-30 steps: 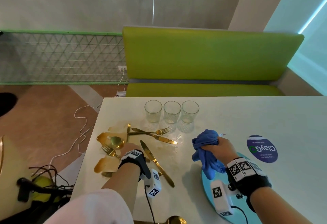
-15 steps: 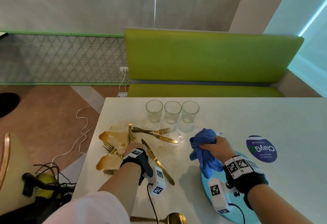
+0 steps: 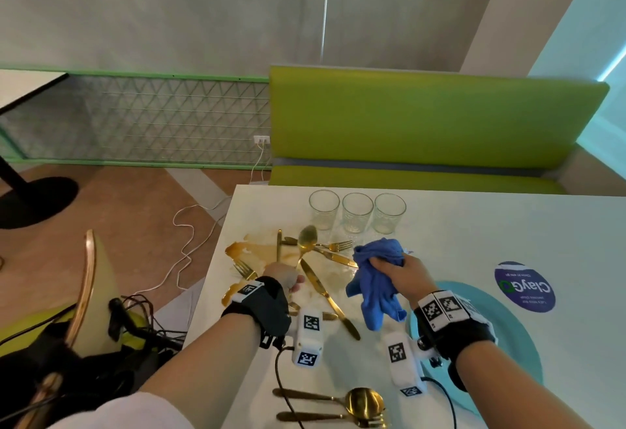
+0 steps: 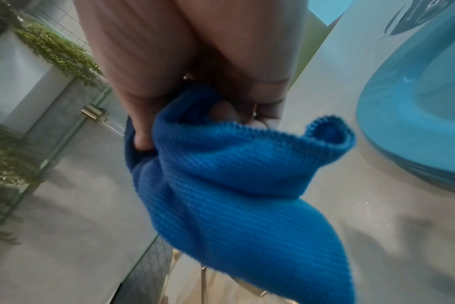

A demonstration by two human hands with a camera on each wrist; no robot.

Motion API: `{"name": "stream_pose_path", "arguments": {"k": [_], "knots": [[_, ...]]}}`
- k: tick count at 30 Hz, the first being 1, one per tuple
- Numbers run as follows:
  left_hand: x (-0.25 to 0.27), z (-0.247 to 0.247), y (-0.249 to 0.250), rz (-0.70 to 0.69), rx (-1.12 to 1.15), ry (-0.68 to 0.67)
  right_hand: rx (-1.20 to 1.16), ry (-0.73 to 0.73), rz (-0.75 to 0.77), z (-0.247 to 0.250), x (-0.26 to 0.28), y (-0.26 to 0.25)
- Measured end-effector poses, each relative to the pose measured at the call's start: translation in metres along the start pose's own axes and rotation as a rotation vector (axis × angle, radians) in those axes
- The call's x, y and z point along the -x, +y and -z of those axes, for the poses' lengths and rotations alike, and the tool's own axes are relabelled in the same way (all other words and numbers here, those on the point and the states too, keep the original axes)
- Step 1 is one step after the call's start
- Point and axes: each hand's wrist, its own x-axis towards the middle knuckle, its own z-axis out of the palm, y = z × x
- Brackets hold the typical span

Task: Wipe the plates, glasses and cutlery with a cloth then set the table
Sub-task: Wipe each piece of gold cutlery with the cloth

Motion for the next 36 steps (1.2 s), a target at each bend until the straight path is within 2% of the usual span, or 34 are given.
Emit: {"name": "stream_pose_path", "arguments": {"k": [4,9,13,17,21,23,28,30,33,36], "knots": [[0.017,-0.001,-0.005,-0.130,0.070,-0.079,-0.059,0.050,0.024,-0.012,0.008,-0.011],[0.043,-0.013,-0.010,-0.386,-0.060,-0.213,-0.158,0.048,0.033,-0.028,0.017,-0.021],[0.060,-0.020,-0.013,-0.520,-0.253,-0.288,-0.037,0.155,0.109,-0.034,0.019,-0.018],[0.071,-0.021,-0.013,-0.534,-0.335,-0.344,0.104,0.289,0.121,-0.022,0.018,-0.015],[0.084,-0.028,-0.009,-0.543,-0.390,-0.406,0.238,0.442,0.020,-0.008,0.023,-0.022],[0.087,-0.030,-0.005,-0.537,-0.406,-0.398,0.198,0.469,0.008,-0.006,0.023,-0.021],[0.083,-0.028,0.000,-0.518,-0.399,-0.358,0.014,0.257,0.083,-0.001,0.017,-0.016],[0.081,-0.030,0.001,-0.529,-0.403,-0.359,0.022,0.330,0.018,0.004,0.014,-0.017],[0.081,-0.037,0.007,-0.587,-0.425,-0.326,-0.155,0.529,-0.063,0.007,0.014,-0.021],[0.075,-0.036,0.009,-0.560,-0.341,-0.235,-0.324,0.584,-0.140,0.014,0.008,-0.017]]}}
